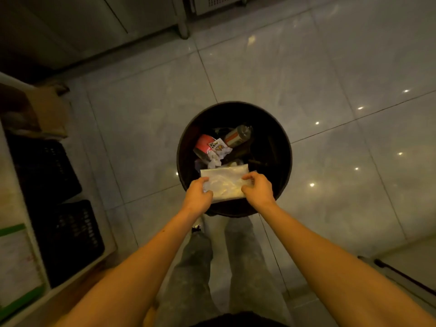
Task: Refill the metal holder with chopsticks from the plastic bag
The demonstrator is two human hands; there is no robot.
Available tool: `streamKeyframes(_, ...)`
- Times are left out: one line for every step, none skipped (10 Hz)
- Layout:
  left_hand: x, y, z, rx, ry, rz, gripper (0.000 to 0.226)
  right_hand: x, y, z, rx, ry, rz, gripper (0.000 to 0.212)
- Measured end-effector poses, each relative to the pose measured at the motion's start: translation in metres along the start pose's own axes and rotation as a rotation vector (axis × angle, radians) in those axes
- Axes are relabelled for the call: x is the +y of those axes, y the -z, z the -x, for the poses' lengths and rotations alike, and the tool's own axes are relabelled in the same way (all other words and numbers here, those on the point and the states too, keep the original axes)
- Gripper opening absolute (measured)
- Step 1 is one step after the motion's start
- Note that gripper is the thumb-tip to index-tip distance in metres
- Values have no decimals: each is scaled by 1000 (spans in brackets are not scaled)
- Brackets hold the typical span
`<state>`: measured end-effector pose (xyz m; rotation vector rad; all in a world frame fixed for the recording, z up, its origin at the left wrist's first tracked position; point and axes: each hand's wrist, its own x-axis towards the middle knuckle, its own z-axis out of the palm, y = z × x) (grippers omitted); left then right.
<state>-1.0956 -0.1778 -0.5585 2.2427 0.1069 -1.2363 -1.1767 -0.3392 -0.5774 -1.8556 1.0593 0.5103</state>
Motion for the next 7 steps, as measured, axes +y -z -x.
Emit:
streamKeyframes(9, -15, -28, -1, 90, 58, 49, 13, -2, -32, -91, -48, 12, 30)
streamKeyframes(12, -21, -41, 19, 93, 80, 49, 19, -1, -47, -152, -56, 5, 32)
streamKeyframes(16, -24, -59, 12, 74, 78, 51, 23, 3, -61, -187, -63, 0, 35)
streamKeyframes(21, -24, -63, -13, 61, 64, 52, 22, 7, -65, -206, -62, -12, 38)
streamKeyframes(23, -21, -63, -35, 28, 23, 52, 25, 10, -67, -222, -26, -31, 39)
streamKeyframes(24, -16, -57, -8, -45, -41, 51, 23, 14, -65, -211, -5, -32, 36)
streamKeyframes(23, -6, -44, 78, -165, -50, 48, 13, 23, -54, -176, 37, -58, 32)
